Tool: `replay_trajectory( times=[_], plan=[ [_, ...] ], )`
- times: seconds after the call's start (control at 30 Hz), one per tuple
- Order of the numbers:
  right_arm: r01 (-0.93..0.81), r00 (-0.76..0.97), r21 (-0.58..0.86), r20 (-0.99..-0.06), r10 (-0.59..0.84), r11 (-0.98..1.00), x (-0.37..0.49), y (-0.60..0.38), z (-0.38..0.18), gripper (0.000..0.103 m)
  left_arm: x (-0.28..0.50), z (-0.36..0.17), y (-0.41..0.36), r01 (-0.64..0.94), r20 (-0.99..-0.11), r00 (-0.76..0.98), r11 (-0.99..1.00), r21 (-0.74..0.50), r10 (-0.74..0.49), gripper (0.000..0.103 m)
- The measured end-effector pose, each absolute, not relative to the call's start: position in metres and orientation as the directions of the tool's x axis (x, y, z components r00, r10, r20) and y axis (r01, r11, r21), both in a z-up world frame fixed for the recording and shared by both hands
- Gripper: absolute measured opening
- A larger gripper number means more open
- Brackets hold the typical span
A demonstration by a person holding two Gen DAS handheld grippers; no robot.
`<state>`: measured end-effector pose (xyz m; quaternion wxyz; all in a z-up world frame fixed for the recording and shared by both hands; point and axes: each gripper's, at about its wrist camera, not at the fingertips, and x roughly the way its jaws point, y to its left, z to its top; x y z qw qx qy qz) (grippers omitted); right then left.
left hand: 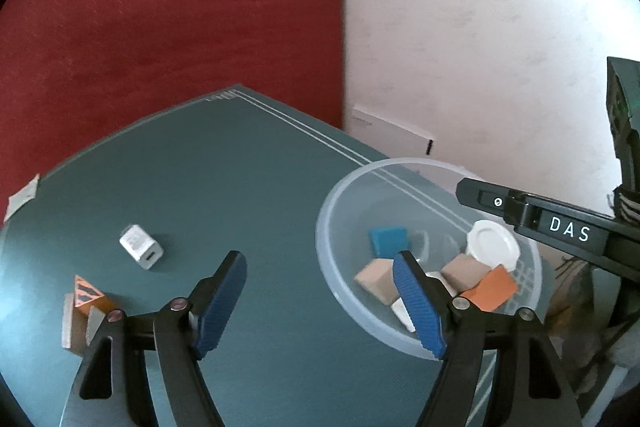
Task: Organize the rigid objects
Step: 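Carry both tan blocks over the clear bowl and open both tools, then move both open tools back toward the remaining blocks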
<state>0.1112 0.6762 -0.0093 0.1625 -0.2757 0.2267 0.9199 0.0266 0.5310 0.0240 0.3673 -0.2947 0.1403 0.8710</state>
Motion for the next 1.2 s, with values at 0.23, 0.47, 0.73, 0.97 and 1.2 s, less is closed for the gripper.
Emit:
replay_trajectory(
  times=[0.23,0.47,0.73,0.97,1.2],
  plan=[
    [-0.412,-0.795,0.318,-0.583,0.167,-0.854,0.112,0.671,-0.013,0.039,0.027,0.028,0.516,-0.676,-0.596,-0.607,-0.736,0.037,0.527,0.088],
    [-0.383,-0.803,0.287,-0.574,0.162,-0.878,0.111,0.657,-0.015,0.040,0.019,0.028,0.493,-0.607,-0.598,-0.641,-0.795,0.011,0.481,0.090],
    [-0.341,-0.804,0.267,-0.579,0.132,-0.901,0.107,0.639,-0.023,0.040,0.008,0.026,0.473,-0.524,-0.618,-0.665,-0.852,-0.014,0.419,0.090],
    [-0.299,-0.810,0.246,-0.576,0.109,-0.922,0.108,0.624,-0.025,0.040,-0.005,0.035,0.446,-0.439,-0.638,-0.698,-0.898,0.021,0.326,0.090],
    [-0.291,-0.806,0.242,-0.583,0.101,-0.925,0.108,0.620,-0.028,0.040,-0.019,0.051,0.404,-0.350,-0.614,-0.739,-0.937,-0.003,0.278,0.090]
  ],
)
